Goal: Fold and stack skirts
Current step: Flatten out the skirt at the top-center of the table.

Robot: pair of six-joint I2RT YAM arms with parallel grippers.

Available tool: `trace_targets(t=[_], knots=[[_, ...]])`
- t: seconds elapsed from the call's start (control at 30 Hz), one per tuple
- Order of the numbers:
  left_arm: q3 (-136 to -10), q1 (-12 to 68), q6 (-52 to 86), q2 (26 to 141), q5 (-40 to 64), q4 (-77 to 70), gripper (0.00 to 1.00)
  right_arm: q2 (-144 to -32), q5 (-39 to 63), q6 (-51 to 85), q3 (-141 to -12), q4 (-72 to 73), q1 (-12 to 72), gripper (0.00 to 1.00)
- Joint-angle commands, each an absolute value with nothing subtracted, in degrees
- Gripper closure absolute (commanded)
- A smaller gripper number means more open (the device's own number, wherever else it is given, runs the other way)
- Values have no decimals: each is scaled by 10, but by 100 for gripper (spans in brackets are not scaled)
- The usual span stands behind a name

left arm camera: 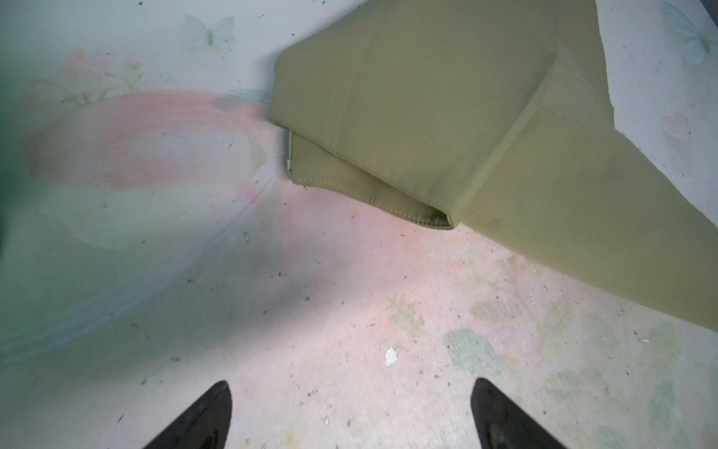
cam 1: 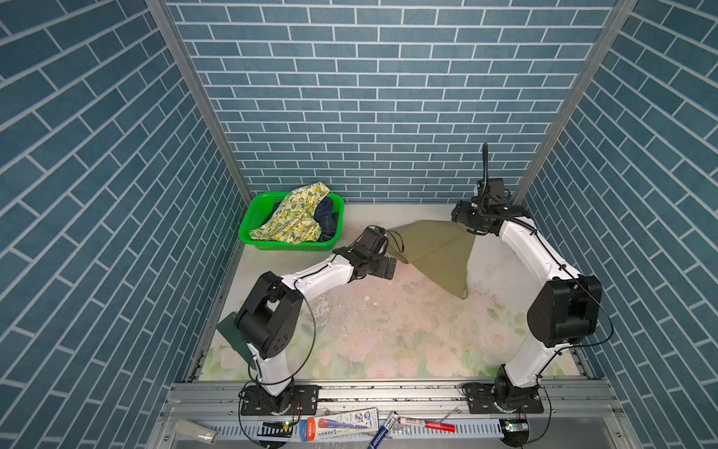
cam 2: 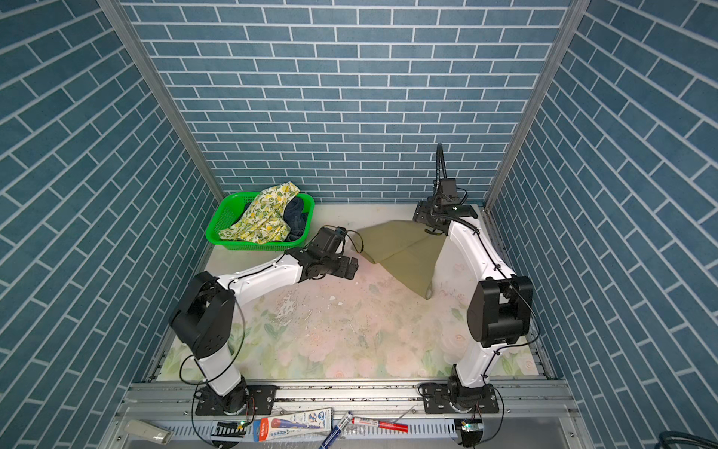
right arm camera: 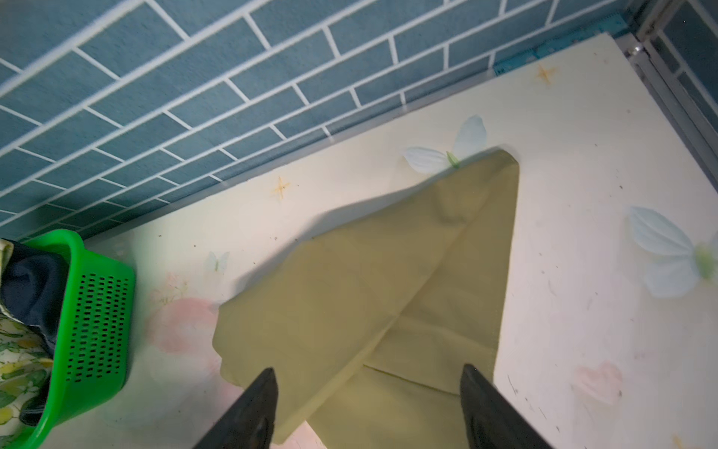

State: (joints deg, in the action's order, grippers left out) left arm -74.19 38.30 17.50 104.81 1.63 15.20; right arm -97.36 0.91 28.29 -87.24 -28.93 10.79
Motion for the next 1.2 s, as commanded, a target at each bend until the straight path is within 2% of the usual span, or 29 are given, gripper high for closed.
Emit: trace_targets(t=[0.0, 0.33, 0.47, 0.57, 0.67, 0.73, 0.8, 0.97, 1.17], knots=[[-778, 391, 204, 1080, 42, 121, 4, -935, 22, 314, -793, -238, 96, 27], [-833, 415, 345, 1204, 68, 1, 10, -870, 33, 322, -658, -187, 75, 28], [-832, 420, 387, 1241, 61, -95, 15, -857, 33, 321, -631, -176, 73, 28], [-844, 421, 414, 1272, 61, -156, 31, -850, 30, 322, -614, -167, 72, 28], [-863, 423, 422, 1292, 62, -198, 58, -848, 33, 324, -599, -159, 73, 29], [-876, 423, 422, 1297, 61, -204, 84, -849, 33, 325, -592, -157, 72, 29], [-876, 423, 418, 1289, 62, -205, 99, -848, 26, 323, -584, -155, 73, 29], [-825, 420, 393, 1214, 49, -193, 100, -859, 12, 317, -587, -150, 70, 29], [-751, 405, 361, 1108, 53, -139, 100, -921, 46, 336, -629, -117, 50, 29]])
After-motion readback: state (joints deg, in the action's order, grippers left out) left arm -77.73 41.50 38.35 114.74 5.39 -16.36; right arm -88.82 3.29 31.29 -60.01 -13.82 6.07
